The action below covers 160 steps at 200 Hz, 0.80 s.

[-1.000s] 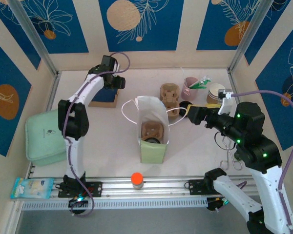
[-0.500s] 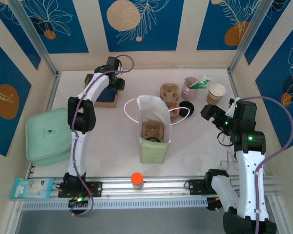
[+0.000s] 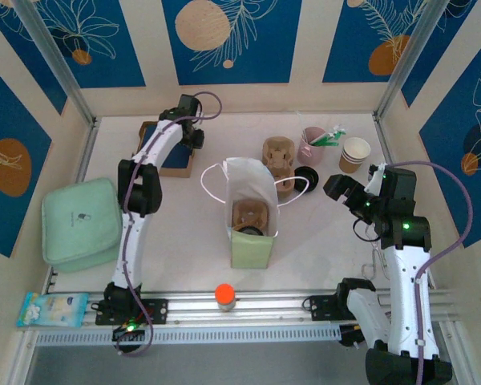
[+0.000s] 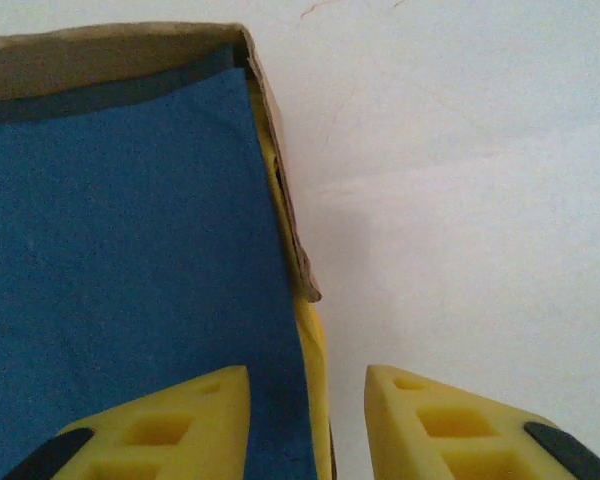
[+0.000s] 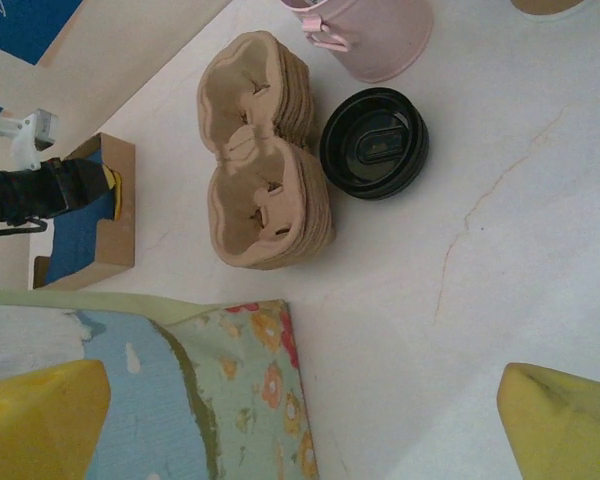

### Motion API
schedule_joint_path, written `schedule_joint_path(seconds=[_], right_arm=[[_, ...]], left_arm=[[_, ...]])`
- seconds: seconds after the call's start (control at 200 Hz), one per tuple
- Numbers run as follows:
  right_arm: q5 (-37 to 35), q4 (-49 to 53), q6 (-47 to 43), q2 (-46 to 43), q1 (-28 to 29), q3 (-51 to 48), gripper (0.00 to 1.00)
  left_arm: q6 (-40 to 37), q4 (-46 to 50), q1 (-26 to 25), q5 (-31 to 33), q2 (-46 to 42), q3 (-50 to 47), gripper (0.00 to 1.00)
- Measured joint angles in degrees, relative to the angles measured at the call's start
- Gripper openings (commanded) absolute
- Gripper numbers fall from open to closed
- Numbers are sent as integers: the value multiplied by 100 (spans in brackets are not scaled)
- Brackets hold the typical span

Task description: Pack the takeout coffee

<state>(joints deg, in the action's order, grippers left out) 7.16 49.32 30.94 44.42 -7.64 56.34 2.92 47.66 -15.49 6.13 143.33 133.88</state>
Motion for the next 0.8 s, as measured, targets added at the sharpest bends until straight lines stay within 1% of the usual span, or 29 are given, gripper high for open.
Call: schedule_joint_path(seconds=[0.265, 0.43, 0.555, 0.62, 0.8], right_arm=[[68, -96, 7, 0, 0, -59, 99], [85, -142, 17, -7, 0, -59, 97], [107, -173, 17, -9, 0, -59, 96], [127, -175, 17, -13, 0, -59, 95], [149, -175, 17, -72, 0, -59, 94]], left_arm=[[-46, 0, 2, 129, 79, 7, 26], [-50, 0, 9, 197, 87, 9, 16], [-98, 0, 11, 208, 87, 11, 5], [-136, 0, 11, 212, 87, 11, 1], [-155, 0, 11, 212, 87, 11, 0]])
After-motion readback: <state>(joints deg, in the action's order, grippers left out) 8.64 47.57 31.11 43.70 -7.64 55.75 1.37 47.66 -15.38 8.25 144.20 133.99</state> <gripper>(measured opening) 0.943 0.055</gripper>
